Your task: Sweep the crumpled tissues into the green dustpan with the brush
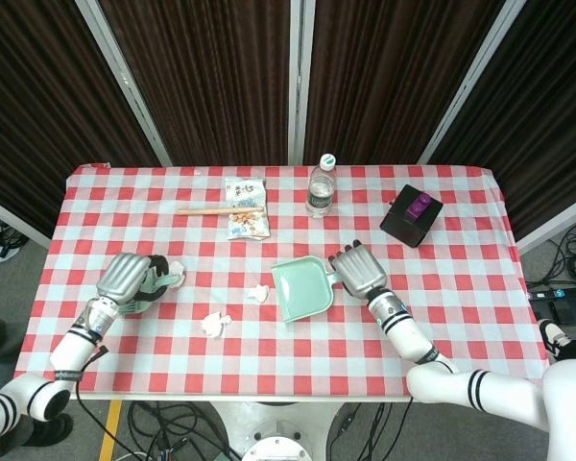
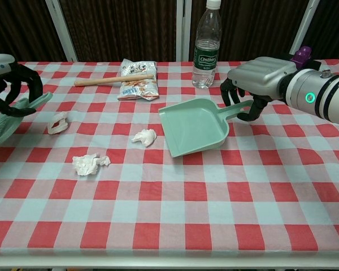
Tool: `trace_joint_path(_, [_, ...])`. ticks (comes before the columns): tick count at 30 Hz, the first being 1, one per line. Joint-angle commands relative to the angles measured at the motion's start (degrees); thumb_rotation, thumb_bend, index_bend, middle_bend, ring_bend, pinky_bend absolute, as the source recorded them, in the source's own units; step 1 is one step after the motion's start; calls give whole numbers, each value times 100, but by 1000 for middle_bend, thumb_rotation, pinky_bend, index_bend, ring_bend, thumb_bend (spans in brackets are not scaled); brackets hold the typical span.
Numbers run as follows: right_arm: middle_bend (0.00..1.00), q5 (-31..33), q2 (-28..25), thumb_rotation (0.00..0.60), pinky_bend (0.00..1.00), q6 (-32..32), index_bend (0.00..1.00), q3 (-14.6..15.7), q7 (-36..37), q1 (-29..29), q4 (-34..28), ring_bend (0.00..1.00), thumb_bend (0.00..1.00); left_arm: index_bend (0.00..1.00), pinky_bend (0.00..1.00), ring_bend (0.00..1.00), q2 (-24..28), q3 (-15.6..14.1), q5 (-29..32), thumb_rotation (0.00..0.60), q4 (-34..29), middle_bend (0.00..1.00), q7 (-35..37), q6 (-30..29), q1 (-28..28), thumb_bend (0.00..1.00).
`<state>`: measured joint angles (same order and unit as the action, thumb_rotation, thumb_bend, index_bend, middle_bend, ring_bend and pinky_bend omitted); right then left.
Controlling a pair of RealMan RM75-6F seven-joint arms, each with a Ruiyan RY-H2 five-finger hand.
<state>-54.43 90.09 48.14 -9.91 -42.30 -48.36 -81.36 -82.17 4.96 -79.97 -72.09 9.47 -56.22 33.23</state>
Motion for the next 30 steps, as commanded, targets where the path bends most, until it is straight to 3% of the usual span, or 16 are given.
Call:
trace_joint_path(1, [571,273,28,600,285,-52,661,77,-293,-178,-63,353,442,540,892,654,-351,104,-87,600,504,521,572,244,243,437])
trace_joint_path(12, [571,787,299,600,285,51,662,198,-689,-539,42,353,442,540,890,651,-864,160,-356,600,1198,522,2867,450,534,450])
trace_joint_path(30, [570,903,690,600,285,-128,672,186,-295,-887,558,364,502,543,880,641,-1623,158,-714,600,1760,522,4129,360,1112,453])
